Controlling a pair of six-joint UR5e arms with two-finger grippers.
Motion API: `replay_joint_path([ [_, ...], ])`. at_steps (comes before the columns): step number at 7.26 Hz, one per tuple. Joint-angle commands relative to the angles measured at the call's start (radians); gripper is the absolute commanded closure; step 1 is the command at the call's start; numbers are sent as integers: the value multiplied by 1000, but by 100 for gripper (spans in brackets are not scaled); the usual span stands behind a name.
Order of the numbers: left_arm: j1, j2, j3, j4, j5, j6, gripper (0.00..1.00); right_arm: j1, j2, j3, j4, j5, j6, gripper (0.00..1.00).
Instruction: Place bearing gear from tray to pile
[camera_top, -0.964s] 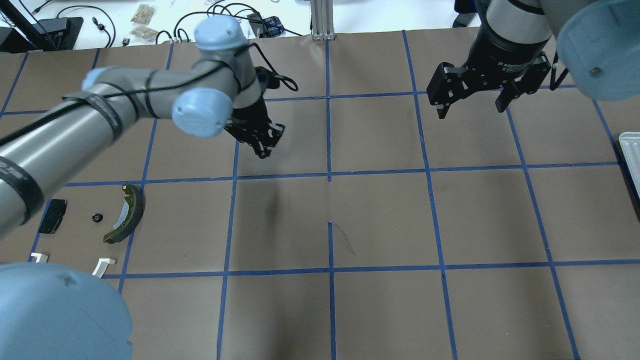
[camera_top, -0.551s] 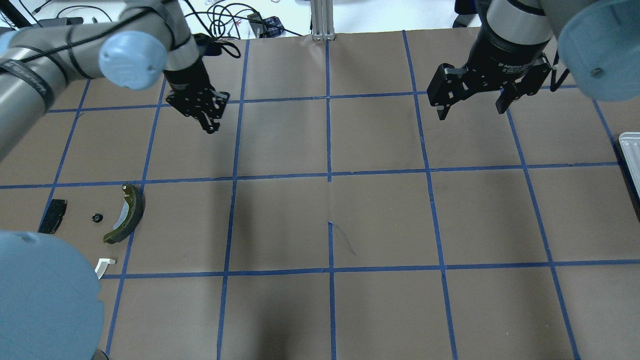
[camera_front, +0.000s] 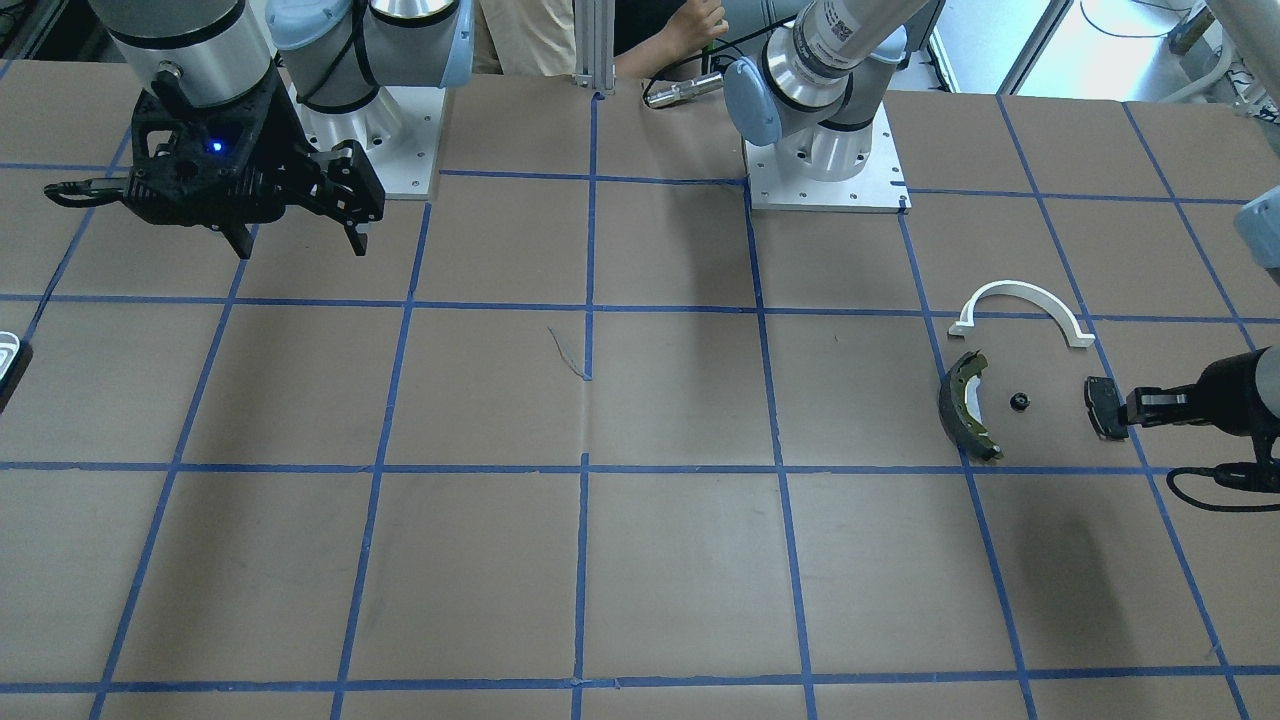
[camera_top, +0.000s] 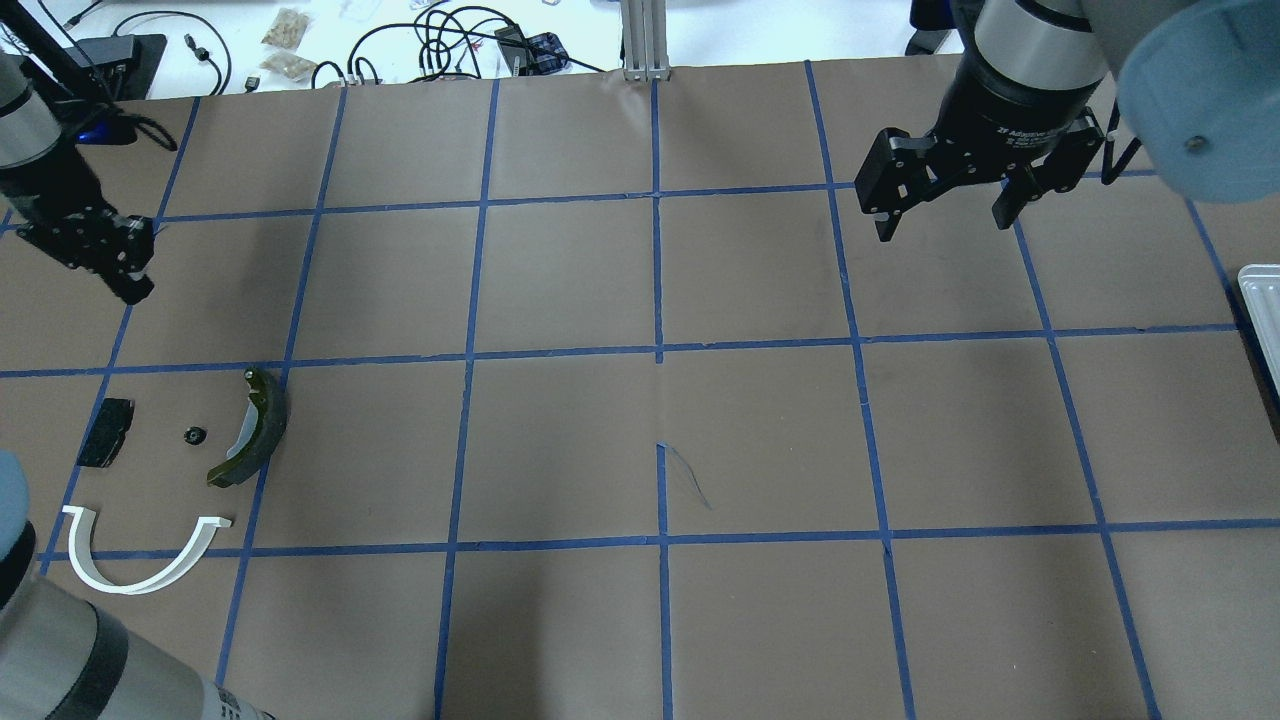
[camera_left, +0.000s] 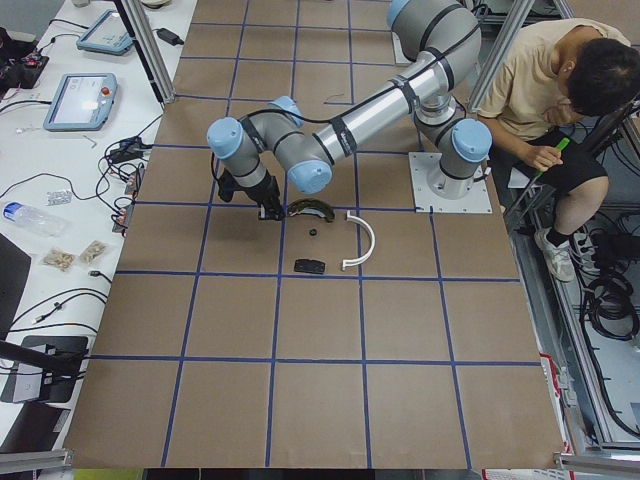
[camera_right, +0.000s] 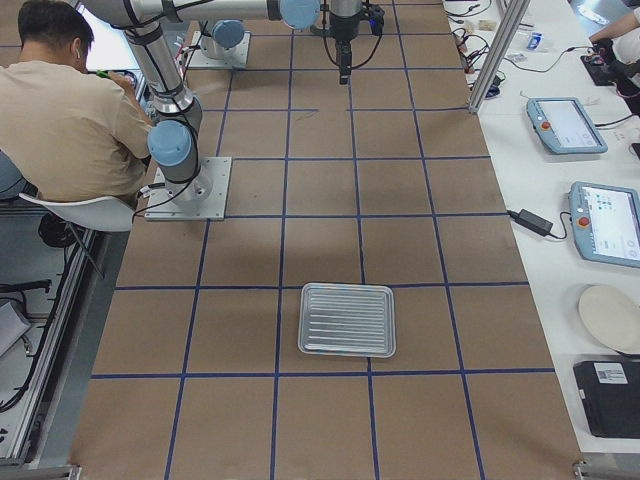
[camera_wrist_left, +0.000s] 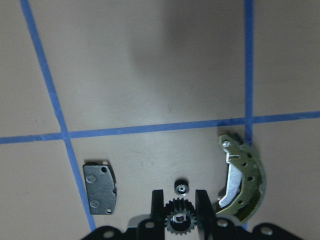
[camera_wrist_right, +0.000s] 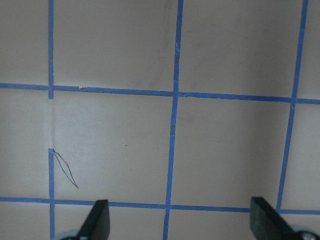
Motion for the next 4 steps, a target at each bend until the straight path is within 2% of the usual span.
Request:
replay_joint_path([
  [1, 31, 0, -135, 147, 1, 51, 100, 0, -2, -1, 0, -1, 0, 0],
  [2, 43, 5, -201, 257, -2, 67, 100, 1, -2, 0, 0, 0, 0, 0],
  [4, 44, 17, -274, 287, -5, 68, 100, 1, -2, 0, 0, 0, 0, 0],
])
